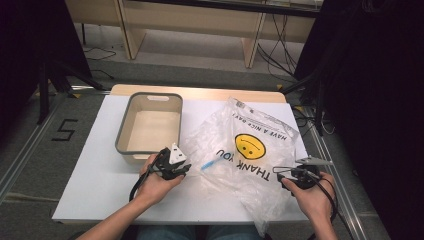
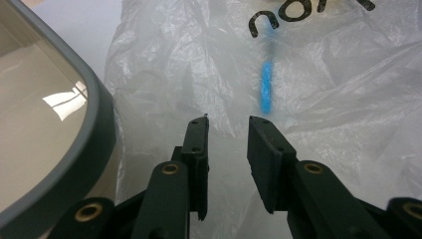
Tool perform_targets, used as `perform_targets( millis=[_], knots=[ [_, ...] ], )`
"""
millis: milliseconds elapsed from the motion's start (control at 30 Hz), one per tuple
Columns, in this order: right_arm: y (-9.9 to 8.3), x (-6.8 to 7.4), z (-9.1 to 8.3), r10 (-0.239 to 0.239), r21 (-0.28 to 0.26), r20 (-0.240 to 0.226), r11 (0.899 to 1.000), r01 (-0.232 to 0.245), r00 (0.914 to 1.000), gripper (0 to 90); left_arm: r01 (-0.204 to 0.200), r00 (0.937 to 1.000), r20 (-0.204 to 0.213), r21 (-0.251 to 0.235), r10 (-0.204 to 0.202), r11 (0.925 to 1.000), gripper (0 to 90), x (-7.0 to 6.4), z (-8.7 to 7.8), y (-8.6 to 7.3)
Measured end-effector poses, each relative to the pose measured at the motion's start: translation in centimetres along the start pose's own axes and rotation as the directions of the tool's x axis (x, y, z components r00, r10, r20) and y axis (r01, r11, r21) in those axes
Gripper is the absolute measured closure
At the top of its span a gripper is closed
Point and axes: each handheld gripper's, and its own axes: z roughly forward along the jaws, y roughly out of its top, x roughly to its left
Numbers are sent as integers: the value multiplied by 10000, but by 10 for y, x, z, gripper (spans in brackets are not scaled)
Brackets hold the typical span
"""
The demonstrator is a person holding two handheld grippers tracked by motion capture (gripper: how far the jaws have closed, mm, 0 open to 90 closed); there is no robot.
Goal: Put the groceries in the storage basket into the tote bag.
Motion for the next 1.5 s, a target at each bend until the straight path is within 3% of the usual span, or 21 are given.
perform_targets(
  millis=[67, 133, 200, 333, 467, 533, 633, 867, 1067, 1233, 1367, 1500],
  knots=[
    [-6, -5, 1, 404, 115, 289, 9991, -408, 9988, 426, -7, 10000, -10, 38, 8, 10000, 695, 0, 0, 0],
    [-10, -7, 3, 734, 449, 356, 9962, -750, 9967, 411, 30, 10000, 8, 64, -30, 10000, 696, 0, 1, -1],
    [-13, -8, 8, 838, 883, 299, 9924, -861, 9960, 453, 33, 10000, 19, 63, -33, 10000, 696, -1, 1, -1],
    [-16, -7, 13, 764, 1485, 160, 9858, -780, 9969, 605, 47, 10000, -24, 46, -47, 10000, 696, 0, 0, -1],
    [-17, -9, 15, 467, 2021, 64, 9782, -470, 9989, 857, 81, 10000, -33, 31, -81, 10000, 696, 0, 0, -1],
    [-17, -11, 17, 298, 2234, 22, 9743, -296, 9996, 900, 71, 10000, -19, 31, -71, 10000, 696, 0, 0, -1],
    [-15, -14, 19, 55, 2171, 186, 9761, -94, 9998, 900, 98, 9999, -35, -5, -98, 10000, 695, -1, 0, -1],
    [-6, -25, 18, -280, 1516, 1068, 9884, 116, 9939, 900, 130, 9999, -47, -187, -130, 9997, 674, -3, -5, 1],
    [0, -33, 24, -640, 1205, 1586, 9917, 450, 9853, 900, 345, 9991, -246, -452, -357, 9984, 565, -5, -12, 1],
    [3, -34, 28, -814, 1095, 1751, 9920, 628, 9812, 897, 595, 9974, -378, -548, -617, 9967, 475, -5, -15, -2],
    [4, -33, 27, -830, 792, 1853, 9944, 693, 9792, 822, 718, 9963, -440, -435, -737, 9965, 445, -3, -15, -5],
    [8, -31, 14, -528, 18, 2018, 9986, 536, 9780, 679, 819, 9960, -358, -175, -825, 9965, 441, -3, -13, -9]
  ],
)
